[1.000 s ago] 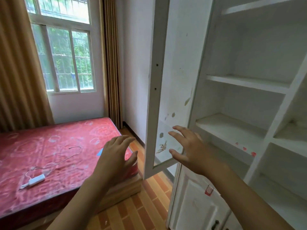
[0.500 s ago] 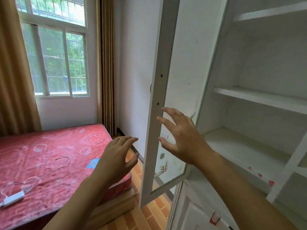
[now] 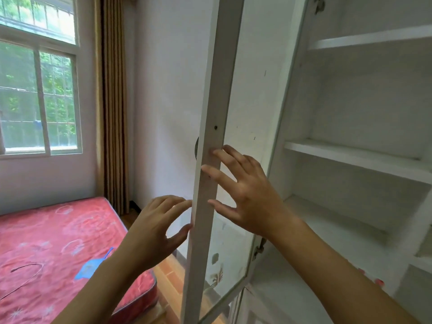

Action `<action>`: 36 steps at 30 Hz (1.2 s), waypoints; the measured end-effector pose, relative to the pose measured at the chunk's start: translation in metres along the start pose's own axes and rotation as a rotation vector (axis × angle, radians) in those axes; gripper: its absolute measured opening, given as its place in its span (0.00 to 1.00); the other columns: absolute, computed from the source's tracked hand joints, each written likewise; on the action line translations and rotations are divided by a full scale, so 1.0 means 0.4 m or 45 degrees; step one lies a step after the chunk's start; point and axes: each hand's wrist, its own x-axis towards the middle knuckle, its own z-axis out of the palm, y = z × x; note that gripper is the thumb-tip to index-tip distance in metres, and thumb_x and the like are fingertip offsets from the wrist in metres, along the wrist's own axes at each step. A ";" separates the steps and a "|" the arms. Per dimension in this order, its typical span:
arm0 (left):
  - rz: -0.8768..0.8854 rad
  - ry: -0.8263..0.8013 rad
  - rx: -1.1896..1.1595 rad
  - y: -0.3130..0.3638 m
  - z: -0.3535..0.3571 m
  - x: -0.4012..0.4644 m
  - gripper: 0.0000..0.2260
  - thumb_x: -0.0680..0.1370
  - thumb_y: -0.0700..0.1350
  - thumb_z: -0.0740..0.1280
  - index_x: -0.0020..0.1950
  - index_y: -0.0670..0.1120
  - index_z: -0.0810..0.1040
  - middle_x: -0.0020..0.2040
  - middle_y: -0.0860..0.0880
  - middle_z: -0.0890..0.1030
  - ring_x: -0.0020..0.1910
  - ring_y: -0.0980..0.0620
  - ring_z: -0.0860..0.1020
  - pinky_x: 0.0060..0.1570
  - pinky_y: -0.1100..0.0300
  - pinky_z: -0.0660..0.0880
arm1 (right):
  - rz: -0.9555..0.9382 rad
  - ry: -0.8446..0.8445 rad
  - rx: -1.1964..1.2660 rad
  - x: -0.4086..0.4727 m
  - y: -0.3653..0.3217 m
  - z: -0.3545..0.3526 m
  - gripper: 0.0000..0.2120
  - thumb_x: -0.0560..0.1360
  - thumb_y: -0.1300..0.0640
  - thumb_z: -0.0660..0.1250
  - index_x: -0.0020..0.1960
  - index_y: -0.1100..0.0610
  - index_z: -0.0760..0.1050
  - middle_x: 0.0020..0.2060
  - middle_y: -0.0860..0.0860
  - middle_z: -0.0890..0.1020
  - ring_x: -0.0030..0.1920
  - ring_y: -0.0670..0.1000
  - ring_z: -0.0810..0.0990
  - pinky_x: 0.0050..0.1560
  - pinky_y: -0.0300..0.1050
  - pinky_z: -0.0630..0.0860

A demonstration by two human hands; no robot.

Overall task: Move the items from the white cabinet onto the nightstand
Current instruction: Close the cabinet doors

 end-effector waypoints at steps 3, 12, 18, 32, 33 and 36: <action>0.111 -0.010 -0.074 -0.049 0.007 0.037 0.20 0.80 0.56 0.65 0.71 0.53 0.77 0.64 0.55 0.80 0.64 0.51 0.76 0.61 0.47 0.77 | 0.023 0.084 0.001 0.040 -0.006 -0.010 0.33 0.80 0.38 0.67 0.80 0.51 0.66 0.81 0.56 0.62 0.82 0.56 0.56 0.78 0.61 0.61; 0.304 -0.089 -0.287 -0.145 0.027 0.121 0.22 0.80 0.63 0.64 0.73 0.61 0.72 0.68 0.57 0.78 0.68 0.55 0.73 0.66 0.56 0.71 | 0.148 0.227 -0.129 0.111 -0.053 -0.004 0.29 0.78 0.39 0.71 0.73 0.54 0.76 0.76 0.62 0.68 0.79 0.58 0.63 0.71 0.61 0.69; 0.407 -0.135 -0.465 -0.164 0.048 0.146 0.22 0.80 0.64 0.64 0.73 0.60 0.72 0.69 0.59 0.77 0.67 0.56 0.74 0.64 0.52 0.77 | 0.241 0.178 -0.263 0.105 -0.089 -0.027 0.28 0.78 0.39 0.71 0.72 0.54 0.77 0.76 0.61 0.68 0.79 0.59 0.64 0.67 0.64 0.70; 0.592 -0.198 -0.731 -0.058 0.082 0.183 0.26 0.79 0.66 0.66 0.75 0.60 0.70 0.74 0.58 0.71 0.72 0.56 0.70 0.67 0.49 0.75 | 0.477 0.059 -0.527 0.009 -0.149 -0.152 0.28 0.78 0.42 0.72 0.74 0.52 0.75 0.77 0.61 0.67 0.79 0.60 0.64 0.67 0.63 0.70; 0.602 -0.203 -0.745 -0.045 0.087 0.187 0.27 0.79 0.67 0.66 0.75 0.60 0.69 0.75 0.59 0.71 0.73 0.57 0.69 0.68 0.49 0.74 | 0.495 0.045 -0.542 -0.003 -0.149 -0.162 0.29 0.78 0.42 0.71 0.75 0.52 0.75 0.77 0.60 0.67 0.79 0.60 0.63 0.67 0.63 0.70; 0.624 -0.209 -0.798 0.000 0.104 0.205 0.29 0.78 0.68 0.66 0.76 0.60 0.68 0.76 0.59 0.69 0.74 0.57 0.68 0.69 0.48 0.74 | 0.527 0.009 -0.597 -0.038 -0.146 -0.200 0.29 0.78 0.42 0.71 0.74 0.52 0.75 0.78 0.59 0.65 0.80 0.59 0.61 0.68 0.64 0.69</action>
